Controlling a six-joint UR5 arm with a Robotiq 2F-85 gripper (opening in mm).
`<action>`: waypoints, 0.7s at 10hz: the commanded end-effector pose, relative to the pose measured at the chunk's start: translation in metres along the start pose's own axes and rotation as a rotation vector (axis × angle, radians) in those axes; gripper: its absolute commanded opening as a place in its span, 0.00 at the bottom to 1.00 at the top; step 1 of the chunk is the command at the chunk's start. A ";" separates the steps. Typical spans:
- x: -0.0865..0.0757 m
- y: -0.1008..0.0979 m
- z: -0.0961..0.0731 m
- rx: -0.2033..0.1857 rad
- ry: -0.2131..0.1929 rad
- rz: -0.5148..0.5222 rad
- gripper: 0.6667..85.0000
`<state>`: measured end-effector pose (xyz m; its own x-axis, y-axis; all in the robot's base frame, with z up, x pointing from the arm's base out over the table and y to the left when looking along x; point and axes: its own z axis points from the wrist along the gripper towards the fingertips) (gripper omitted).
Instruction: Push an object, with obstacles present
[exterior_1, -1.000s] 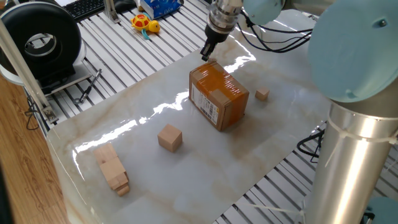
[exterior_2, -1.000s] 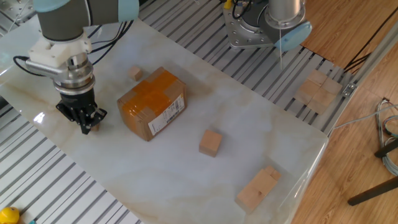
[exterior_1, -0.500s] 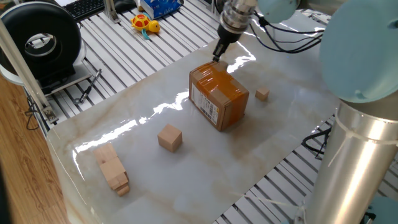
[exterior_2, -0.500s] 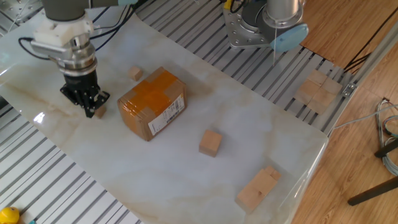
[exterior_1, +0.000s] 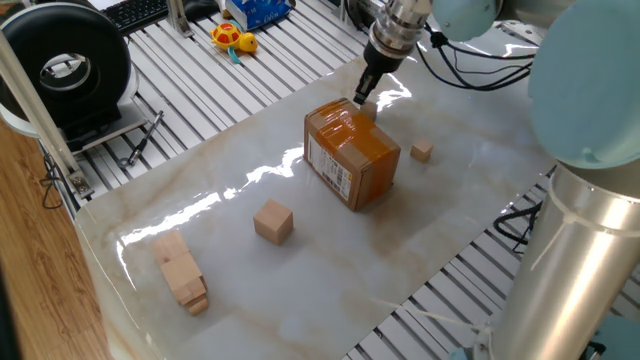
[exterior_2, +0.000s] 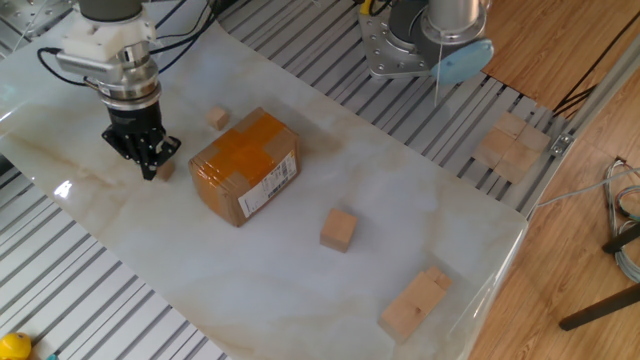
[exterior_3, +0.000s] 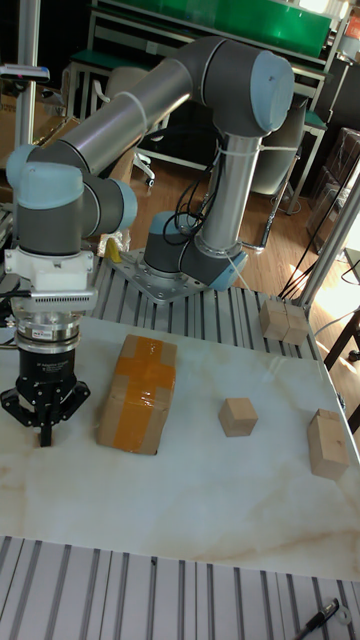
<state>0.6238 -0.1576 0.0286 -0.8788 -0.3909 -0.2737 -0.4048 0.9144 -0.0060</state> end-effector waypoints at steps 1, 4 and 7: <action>-0.020 -0.002 -0.005 0.014 0.006 0.005 0.01; -0.043 -0.001 0.002 0.007 -0.005 -0.002 0.01; -0.047 0.002 0.003 -0.009 -0.019 0.008 0.01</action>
<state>0.6573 -0.1435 0.0358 -0.8756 -0.3980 -0.2736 -0.4095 0.9122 -0.0162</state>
